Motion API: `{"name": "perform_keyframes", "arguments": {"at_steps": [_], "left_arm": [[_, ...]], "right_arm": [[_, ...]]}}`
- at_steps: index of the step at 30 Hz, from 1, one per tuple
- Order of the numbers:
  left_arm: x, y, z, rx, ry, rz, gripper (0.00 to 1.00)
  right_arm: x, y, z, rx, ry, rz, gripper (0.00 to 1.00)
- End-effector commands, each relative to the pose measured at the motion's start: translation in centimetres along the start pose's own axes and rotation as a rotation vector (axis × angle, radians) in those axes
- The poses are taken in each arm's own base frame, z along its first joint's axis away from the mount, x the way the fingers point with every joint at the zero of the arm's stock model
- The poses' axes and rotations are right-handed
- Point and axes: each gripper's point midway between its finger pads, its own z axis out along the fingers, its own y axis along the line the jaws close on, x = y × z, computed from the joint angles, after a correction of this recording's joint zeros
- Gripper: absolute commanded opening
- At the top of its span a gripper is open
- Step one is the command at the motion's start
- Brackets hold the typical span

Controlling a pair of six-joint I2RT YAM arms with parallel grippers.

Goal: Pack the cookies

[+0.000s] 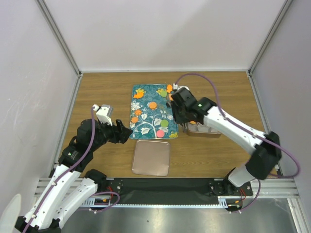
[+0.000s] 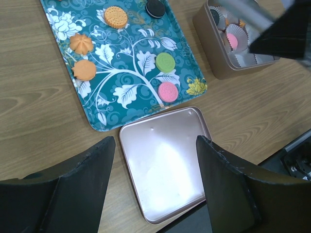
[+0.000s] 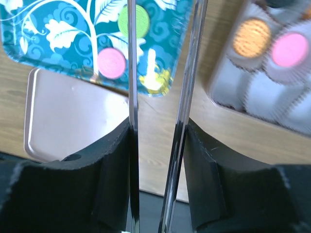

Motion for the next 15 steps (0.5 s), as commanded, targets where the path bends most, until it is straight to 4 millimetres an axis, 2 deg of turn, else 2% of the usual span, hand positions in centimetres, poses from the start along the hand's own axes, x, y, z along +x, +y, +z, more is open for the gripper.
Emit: {"name": "perform_keyframes", "arguments": {"at_steps": [1,7,11,15], "left_arm": [[-0.4,-0.2,-0.1,0.006,-0.024,0.005,0.74],[-0.5,-0.3,-0.2,0.011,-0.027,0.006,0.74],[-0.5,-0.3,-0.2,0.011,-0.027,0.006,0.74],[-0.6,-0.4,-0.2,0.014,-0.033,0.007,0.74]], "right_arm": [[-1.9,1.7,2.2,-0.03,-0.009,-0.025,0.46],[-1.4,1.6,6.5,-0.017,0.064,-0.016,0.45],[-0.9,1.2,8.4,0.002,0.098,-0.011,0.47],[-0.8,0.7,9.4,0.017,0.11,-0.004,0.48]]}}
